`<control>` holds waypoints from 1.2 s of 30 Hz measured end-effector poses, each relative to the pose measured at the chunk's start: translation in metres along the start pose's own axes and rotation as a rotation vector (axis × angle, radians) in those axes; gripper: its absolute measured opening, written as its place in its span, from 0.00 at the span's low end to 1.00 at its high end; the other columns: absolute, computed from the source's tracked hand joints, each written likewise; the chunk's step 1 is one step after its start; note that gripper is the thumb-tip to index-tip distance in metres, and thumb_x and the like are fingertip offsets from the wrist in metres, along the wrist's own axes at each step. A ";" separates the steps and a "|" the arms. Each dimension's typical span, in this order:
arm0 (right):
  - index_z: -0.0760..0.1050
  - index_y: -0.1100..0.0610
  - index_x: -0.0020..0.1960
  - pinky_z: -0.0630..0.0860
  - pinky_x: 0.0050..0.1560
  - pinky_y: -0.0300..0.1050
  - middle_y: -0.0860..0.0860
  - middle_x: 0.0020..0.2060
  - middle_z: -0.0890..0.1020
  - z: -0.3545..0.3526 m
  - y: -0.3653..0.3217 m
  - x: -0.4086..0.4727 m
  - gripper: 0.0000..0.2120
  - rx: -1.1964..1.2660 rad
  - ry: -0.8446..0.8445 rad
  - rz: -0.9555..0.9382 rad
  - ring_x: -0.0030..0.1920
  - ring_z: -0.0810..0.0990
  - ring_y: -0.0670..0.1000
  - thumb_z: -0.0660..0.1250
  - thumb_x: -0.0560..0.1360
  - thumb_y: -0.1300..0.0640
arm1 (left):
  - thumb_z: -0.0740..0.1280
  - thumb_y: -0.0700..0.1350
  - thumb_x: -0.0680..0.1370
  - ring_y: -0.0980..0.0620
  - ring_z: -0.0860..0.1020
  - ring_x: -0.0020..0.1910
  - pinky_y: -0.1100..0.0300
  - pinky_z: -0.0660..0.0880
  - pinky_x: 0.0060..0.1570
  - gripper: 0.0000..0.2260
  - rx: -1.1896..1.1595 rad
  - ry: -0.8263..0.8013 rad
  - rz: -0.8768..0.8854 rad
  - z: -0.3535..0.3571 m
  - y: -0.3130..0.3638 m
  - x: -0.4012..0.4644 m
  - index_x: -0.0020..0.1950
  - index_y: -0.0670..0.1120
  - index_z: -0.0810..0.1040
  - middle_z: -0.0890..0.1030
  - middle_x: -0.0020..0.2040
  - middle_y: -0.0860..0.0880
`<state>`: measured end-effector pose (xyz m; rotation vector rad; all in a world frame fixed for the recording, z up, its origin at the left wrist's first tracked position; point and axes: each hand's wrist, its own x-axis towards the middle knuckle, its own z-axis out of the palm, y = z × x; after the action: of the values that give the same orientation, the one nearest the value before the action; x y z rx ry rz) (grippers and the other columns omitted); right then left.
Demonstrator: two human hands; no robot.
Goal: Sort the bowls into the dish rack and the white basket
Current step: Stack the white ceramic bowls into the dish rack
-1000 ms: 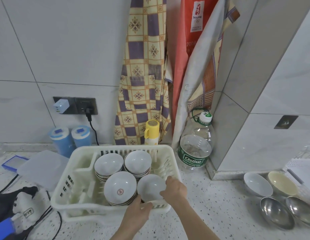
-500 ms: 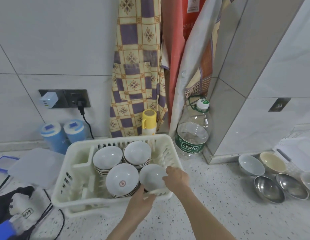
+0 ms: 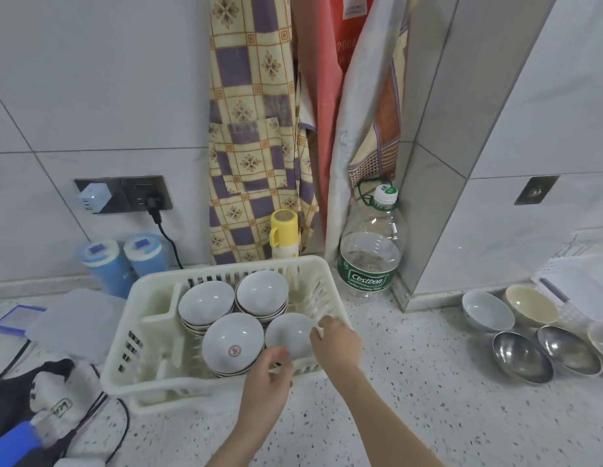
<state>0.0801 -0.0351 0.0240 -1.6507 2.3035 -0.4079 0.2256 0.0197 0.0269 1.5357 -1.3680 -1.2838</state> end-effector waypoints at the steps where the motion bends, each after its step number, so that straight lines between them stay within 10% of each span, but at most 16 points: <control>1: 0.77 0.54 0.59 0.74 0.41 0.41 0.52 0.48 0.83 -0.003 0.004 -0.003 0.13 0.113 -0.001 -0.033 0.46 0.83 0.52 0.59 0.80 0.50 | 0.64 0.44 0.81 0.59 0.81 0.37 0.70 0.74 0.38 0.07 -0.023 0.007 0.029 0.004 0.005 -0.002 0.56 0.53 0.77 0.82 0.51 0.56; 6: 0.81 0.49 0.51 0.73 0.34 0.36 0.52 0.33 0.85 -0.034 0.067 -0.015 0.08 0.954 -0.171 -0.072 0.31 0.78 0.45 0.63 0.79 0.57 | 0.64 0.41 0.80 0.58 0.80 0.34 0.67 0.75 0.38 0.08 -0.035 -0.047 0.156 0.045 0.028 -0.011 0.53 0.53 0.79 0.85 0.40 0.54; 22: 0.82 0.54 0.36 0.69 0.33 0.39 0.48 0.27 0.78 -0.133 0.385 -0.003 0.10 1.324 0.294 0.539 0.28 0.70 0.45 0.68 0.76 0.57 | 0.63 0.49 0.81 0.58 0.79 0.36 0.67 0.73 0.34 0.05 0.019 -0.192 -0.086 0.354 0.073 0.026 0.51 0.52 0.78 0.84 0.44 0.53; 29: 0.80 0.59 0.46 0.65 0.30 0.41 0.52 0.27 0.80 -0.149 0.471 -0.002 0.09 1.405 0.388 0.815 0.27 0.67 0.47 0.65 0.77 0.54 | 0.62 0.51 0.80 0.50 0.74 0.41 0.57 0.68 0.40 0.10 0.063 -0.134 -0.350 0.421 0.088 0.067 0.41 0.50 0.73 0.80 0.48 0.47; 33: 0.79 0.62 0.51 0.63 0.24 0.37 0.55 0.34 0.81 -0.152 0.507 0.000 0.13 1.412 0.332 0.945 0.28 0.67 0.47 0.64 0.78 0.52 | 0.63 0.58 0.80 0.50 0.75 0.47 0.53 0.73 0.50 0.14 0.001 -0.162 -0.496 0.441 0.087 0.084 0.55 0.48 0.74 0.81 0.53 0.49; 36: 0.76 0.63 0.56 0.63 0.19 0.35 0.57 0.38 0.82 -0.156 0.530 0.004 0.13 1.423 0.317 1.020 0.29 0.67 0.47 0.64 0.77 0.54 | 0.64 0.54 0.80 0.50 0.75 0.44 0.61 0.67 0.32 0.11 -0.045 -0.125 -0.505 0.455 0.084 0.093 0.56 0.47 0.76 0.83 0.48 0.50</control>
<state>-0.4420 0.1350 -0.0358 0.2562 1.7433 -1.5249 -0.2387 -0.0389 -0.0336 1.8674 -1.0457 -1.7228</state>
